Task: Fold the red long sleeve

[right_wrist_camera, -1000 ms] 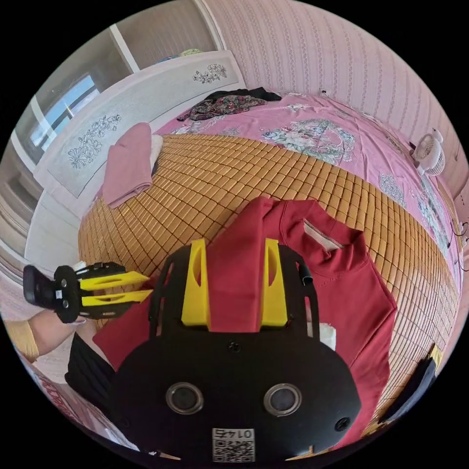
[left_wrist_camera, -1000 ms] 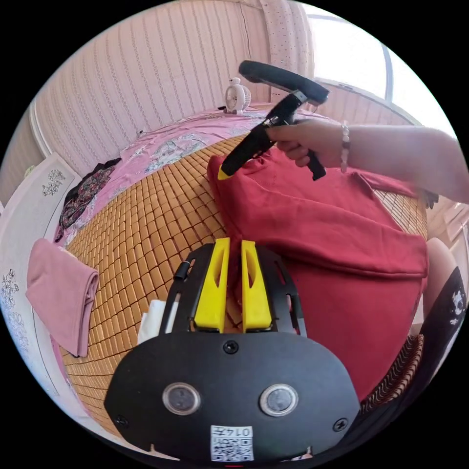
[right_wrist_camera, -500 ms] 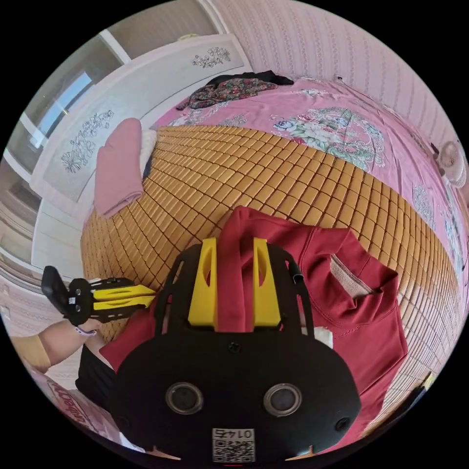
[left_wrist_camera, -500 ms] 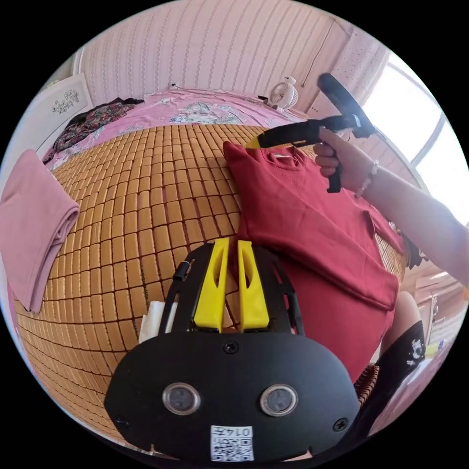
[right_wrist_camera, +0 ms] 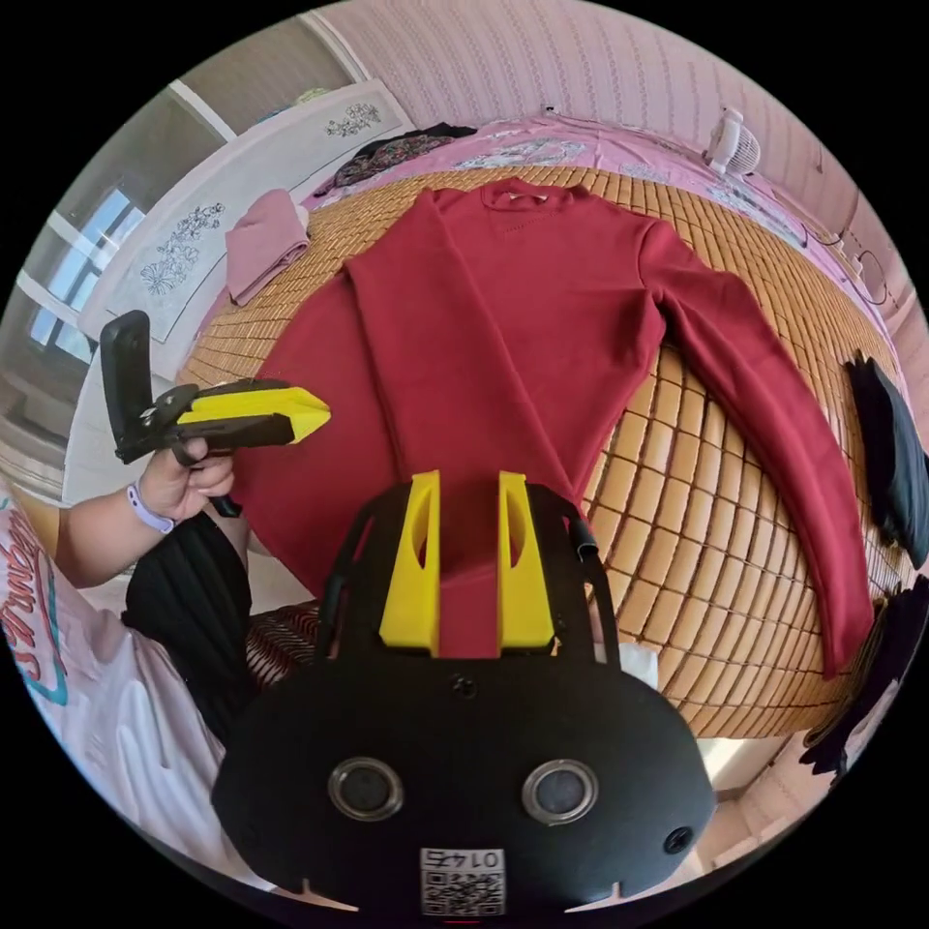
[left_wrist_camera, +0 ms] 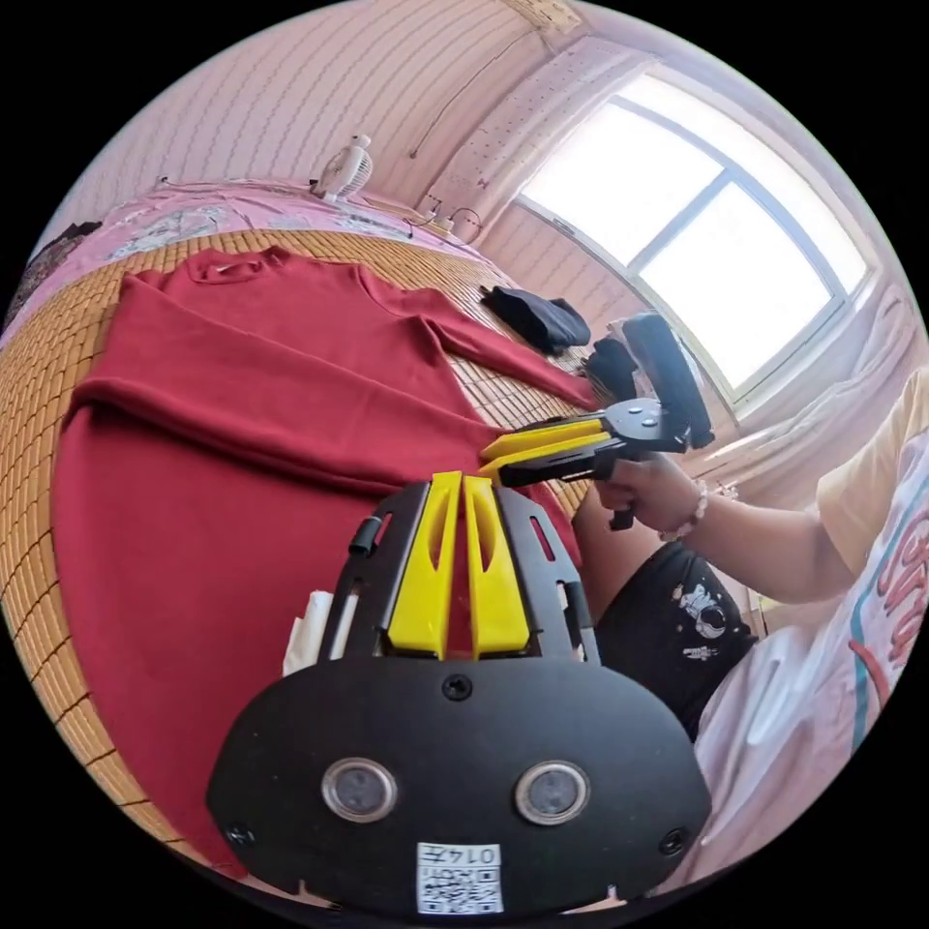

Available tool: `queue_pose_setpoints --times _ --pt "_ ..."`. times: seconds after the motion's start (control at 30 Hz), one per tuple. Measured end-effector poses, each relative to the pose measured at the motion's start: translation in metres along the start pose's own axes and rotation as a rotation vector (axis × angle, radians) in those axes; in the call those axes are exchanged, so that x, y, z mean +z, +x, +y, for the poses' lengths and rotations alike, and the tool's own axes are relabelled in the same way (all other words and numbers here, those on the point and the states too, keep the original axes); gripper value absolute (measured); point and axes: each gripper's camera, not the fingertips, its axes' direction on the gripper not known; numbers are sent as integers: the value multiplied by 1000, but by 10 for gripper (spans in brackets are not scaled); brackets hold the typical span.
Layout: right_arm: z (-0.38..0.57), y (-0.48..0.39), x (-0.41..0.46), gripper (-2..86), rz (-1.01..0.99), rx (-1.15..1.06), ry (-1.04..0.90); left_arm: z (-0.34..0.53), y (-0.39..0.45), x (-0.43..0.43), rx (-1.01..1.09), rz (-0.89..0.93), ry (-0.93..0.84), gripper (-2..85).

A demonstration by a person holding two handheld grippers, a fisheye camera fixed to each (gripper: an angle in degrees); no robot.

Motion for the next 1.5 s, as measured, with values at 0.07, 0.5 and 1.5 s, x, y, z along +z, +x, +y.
queue_pose_setpoints --times 0.07,0.5,1.5 --pt "13 6 16 76 25 70 -17 -7 20 21 47 -16 -52 -10" --pt "110 132 -76 135 385 528 423 -22 10 18 91 -314 -143 -10" --pt "52 -29 -103 45 -473 -348 822 19 -46 -143 -239 -291 107 -10"
